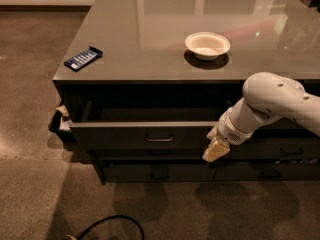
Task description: Close top drawer
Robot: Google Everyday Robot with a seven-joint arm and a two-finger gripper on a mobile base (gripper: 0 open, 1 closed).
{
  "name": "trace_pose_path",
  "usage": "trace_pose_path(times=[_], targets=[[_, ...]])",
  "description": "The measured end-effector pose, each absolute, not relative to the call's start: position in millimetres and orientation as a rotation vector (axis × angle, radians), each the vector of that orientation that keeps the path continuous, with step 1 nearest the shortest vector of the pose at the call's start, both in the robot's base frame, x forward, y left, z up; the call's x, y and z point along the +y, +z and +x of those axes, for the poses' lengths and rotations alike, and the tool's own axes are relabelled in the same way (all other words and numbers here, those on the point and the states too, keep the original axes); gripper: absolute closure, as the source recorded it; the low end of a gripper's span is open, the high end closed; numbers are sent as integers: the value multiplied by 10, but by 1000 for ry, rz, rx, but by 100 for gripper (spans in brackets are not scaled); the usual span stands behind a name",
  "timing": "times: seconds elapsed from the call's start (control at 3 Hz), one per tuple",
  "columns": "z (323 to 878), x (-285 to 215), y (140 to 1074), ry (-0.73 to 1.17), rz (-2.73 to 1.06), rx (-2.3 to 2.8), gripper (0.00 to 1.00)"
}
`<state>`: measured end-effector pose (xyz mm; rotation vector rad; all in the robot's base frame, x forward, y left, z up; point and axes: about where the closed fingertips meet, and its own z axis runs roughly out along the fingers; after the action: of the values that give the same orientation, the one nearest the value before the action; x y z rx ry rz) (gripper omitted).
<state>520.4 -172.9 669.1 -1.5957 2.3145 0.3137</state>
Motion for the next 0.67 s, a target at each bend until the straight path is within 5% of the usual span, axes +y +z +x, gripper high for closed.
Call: trace_pose_path(times=[0.67], targets=[[5210, -1726, 6694, 313, -1596, 2313, 89]])
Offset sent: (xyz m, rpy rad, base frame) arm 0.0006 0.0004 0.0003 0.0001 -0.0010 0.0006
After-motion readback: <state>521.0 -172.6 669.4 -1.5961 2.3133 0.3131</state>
